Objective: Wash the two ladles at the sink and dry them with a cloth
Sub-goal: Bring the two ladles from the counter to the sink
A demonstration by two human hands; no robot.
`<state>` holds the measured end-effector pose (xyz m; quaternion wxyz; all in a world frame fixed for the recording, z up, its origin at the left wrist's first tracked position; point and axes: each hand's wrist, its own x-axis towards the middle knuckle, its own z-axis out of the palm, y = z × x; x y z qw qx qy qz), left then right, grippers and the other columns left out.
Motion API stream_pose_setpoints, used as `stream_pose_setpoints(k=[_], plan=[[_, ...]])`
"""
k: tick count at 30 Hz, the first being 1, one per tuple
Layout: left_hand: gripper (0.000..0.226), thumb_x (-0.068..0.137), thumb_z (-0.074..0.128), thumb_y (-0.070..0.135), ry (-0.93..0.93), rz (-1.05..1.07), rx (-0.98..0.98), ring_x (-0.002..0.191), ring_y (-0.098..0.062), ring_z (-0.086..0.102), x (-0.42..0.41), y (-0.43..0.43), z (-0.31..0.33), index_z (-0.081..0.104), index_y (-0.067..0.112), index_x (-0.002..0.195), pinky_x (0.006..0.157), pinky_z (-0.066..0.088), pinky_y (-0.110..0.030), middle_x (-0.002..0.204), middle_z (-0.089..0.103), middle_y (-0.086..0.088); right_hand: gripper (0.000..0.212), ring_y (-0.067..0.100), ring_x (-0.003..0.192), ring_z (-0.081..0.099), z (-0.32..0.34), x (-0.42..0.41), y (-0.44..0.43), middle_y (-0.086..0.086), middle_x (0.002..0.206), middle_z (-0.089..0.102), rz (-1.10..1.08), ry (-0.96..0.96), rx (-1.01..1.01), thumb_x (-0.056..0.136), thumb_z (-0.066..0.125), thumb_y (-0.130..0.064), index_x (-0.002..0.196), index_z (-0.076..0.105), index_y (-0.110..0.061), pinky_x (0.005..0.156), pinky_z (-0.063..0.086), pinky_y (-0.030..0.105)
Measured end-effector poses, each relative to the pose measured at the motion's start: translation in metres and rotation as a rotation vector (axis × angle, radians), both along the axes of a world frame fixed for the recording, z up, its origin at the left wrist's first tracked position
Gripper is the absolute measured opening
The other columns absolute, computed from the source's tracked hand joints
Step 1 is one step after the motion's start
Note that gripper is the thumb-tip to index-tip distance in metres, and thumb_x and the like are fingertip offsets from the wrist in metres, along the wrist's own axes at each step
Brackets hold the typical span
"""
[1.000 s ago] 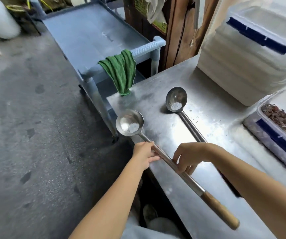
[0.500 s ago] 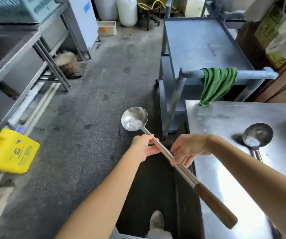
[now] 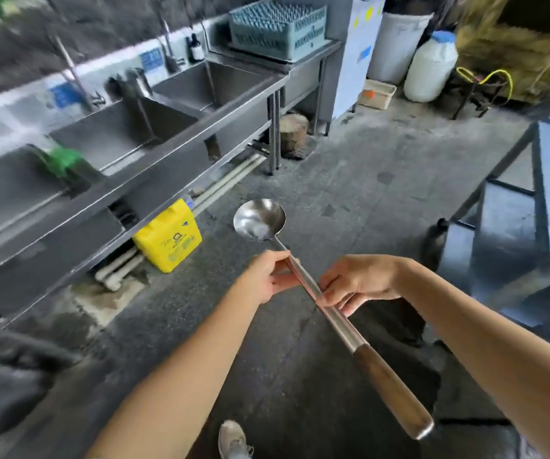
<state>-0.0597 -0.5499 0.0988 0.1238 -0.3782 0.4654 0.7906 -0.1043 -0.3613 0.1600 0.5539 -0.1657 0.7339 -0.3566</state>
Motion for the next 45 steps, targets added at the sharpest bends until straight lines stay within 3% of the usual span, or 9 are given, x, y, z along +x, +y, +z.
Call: stream_pose_setpoints(k=[9,16,18,21,24,28,33,41,45], plan=[[0.012,0.093,0.060,0.008,0.070,0.218,-0.012,0.051,-0.017,0.069,0.035,-0.235,0.025,0.064,0.004,0.083,0.046,0.058,-0.032,0.066,0.071,-0.007,0.032,0.013,0.080,0.067,0.015,-0.004,-0.247,0.006,0.091,0.068,0.166,-0.019,-0.059,0.092,0.069,-0.009,0.119,0.065,0.008,0.082,0.058,0.027],[0.007,0.093,0.061,0.009,0.101,0.404,-0.006,0.067,-0.022,0.068,0.078,-0.380,0.026,0.063,0.005,0.099,0.054,0.060,-0.032,0.089,0.066,-0.009,0.029,0.013,0.078,0.066,0.014,0.010,-0.408,0.005,0.087,0.066,0.343,-0.090,-0.138,0.084,0.074,-0.017,0.106,0.066,-0.001,0.073,0.057,0.023],[0.013,0.092,0.062,0.009,0.108,0.455,0.001,0.070,-0.022,0.068,0.087,-0.419,0.025,0.062,0.005,0.105,0.066,0.061,-0.034,0.090,0.066,-0.008,0.023,0.010,0.076,0.069,0.011,0.011,-0.451,0.001,0.085,0.070,0.378,-0.117,-0.160,0.082,0.078,-0.018,0.099,0.069,-0.005,0.069,0.056,0.021],[0.018,0.090,0.066,0.011,0.093,0.509,-0.012,0.064,-0.019,0.071,0.094,-0.465,0.024,0.066,0.004,0.106,0.062,0.060,-0.030,0.094,0.069,-0.008,0.029,0.008,0.076,0.071,0.007,0.007,-0.507,-0.001,0.083,0.071,0.439,-0.149,-0.162,0.076,0.081,-0.021,0.099,0.071,-0.007,0.067,0.056,0.019],[0.034,0.085,0.071,0.007,0.086,0.616,-0.021,0.082,-0.027,0.070,0.098,-0.508,0.019,0.066,-0.004,0.116,0.072,0.060,-0.036,0.115,0.069,-0.016,0.022,0.008,0.079,0.072,0.002,0.001,-0.559,-0.001,0.085,0.072,0.497,-0.185,-0.166,0.077,0.079,-0.022,0.095,0.075,-0.010,0.068,0.056,0.019],[0.036,0.087,0.070,0.009,0.062,0.668,-0.013,0.069,-0.021,0.071,0.091,-0.570,0.013,0.065,-0.004,0.120,0.053,0.057,-0.027,0.100,0.070,-0.011,0.017,0.010,0.085,0.072,-0.007,-0.017,-0.637,0.000,0.088,0.073,0.568,-0.224,-0.187,0.080,0.078,-0.020,0.094,0.076,-0.011,0.073,0.056,0.021],[0.025,0.086,0.069,0.007,0.043,0.809,-0.001,0.079,-0.024,0.067,0.065,-0.641,0.006,0.068,0.002,0.110,0.105,0.047,-0.042,0.097,0.070,-0.010,0.008,0.011,0.079,0.071,-0.016,-0.045,-0.736,0.003,0.087,0.072,0.653,-0.216,-0.162,0.086,0.074,-0.007,0.093,0.074,-0.009,0.072,0.058,0.023],[0.011,0.087,0.064,-0.005,0.015,0.969,-0.077,0.062,-0.020,0.070,0.054,-0.734,0.000,0.067,0.002,0.095,0.062,0.062,-0.031,0.072,0.073,-0.008,0.007,0.016,0.075,0.074,-0.038,-0.061,-0.861,0.008,0.083,0.074,0.694,-0.225,-0.135,0.089,0.069,0.002,0.094,0.072,-0.002,0.067,0.059,0.023],[0.025,0.083,0.068,-0.006,-0.038,0.995,-0.094,0.076,-0.028,0.071,0.058,-0.784,-0.009,0.068,-0.001,0.108,0.061,0.062,-0.034,0.097,0.072,-0.018,0.011,0.017,0.080,0.076,-0.055,-0.055,-0.920,0.008,0.085,0.078,0.704,-0.222,-0.102,0.088,0.071,0.002,0.098,0.072,-0.002,0.070,0.060,0.024]])
